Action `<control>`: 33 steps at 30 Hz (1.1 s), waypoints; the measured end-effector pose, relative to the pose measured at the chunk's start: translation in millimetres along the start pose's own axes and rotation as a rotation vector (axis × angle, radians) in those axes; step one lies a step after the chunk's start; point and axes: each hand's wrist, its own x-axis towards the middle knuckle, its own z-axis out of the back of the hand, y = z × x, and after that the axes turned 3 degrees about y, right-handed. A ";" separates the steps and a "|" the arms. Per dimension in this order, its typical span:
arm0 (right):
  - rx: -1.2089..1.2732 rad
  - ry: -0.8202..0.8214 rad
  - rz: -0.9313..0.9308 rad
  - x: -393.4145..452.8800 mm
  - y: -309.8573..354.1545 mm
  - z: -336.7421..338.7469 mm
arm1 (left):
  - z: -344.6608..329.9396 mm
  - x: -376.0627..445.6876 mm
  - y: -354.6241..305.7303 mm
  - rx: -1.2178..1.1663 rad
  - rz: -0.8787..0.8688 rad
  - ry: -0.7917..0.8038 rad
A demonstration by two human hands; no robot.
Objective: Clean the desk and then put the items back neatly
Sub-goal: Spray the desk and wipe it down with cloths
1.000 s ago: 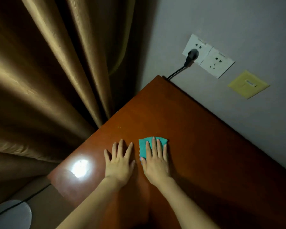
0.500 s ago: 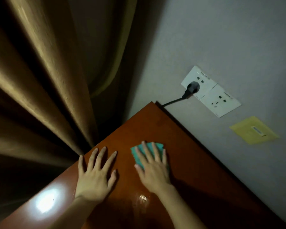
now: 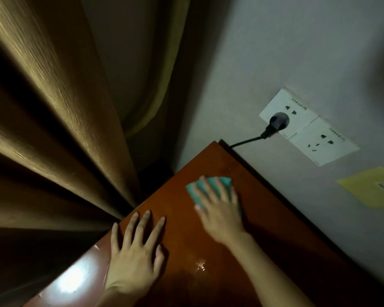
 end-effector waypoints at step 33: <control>-0.033 -0.038 0.039 -44.0 38.1 -23.6 | -4.1 -8.8 3.3 0.100 -0.080 -0.195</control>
